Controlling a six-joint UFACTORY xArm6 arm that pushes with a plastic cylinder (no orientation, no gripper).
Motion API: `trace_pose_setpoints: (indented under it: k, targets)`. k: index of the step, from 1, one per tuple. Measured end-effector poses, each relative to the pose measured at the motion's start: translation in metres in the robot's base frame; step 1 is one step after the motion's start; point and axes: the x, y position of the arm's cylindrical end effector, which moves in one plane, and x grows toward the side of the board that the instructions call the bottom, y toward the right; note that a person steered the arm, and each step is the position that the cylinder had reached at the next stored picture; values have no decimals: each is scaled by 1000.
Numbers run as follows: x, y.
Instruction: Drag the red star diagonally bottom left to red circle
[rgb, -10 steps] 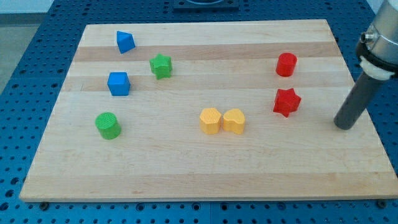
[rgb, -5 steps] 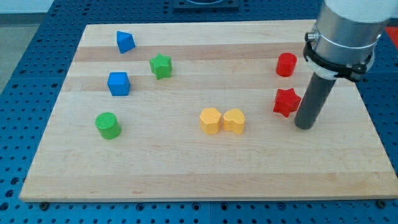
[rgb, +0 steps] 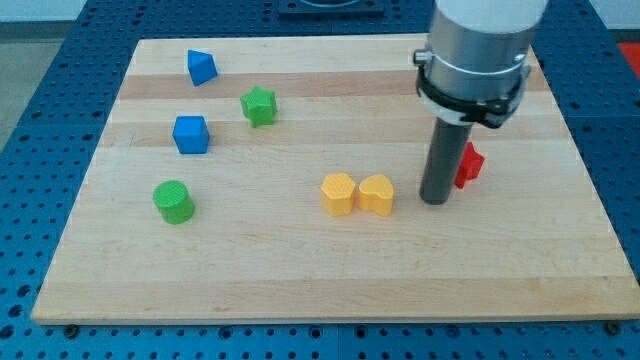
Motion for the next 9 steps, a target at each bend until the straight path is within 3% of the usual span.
trace_pose_setpoints:
  k: [3,7,8,9]
  targets:
    - [-1,43]
    - [-46,74]
    - [-37,56]
    - [10,50]
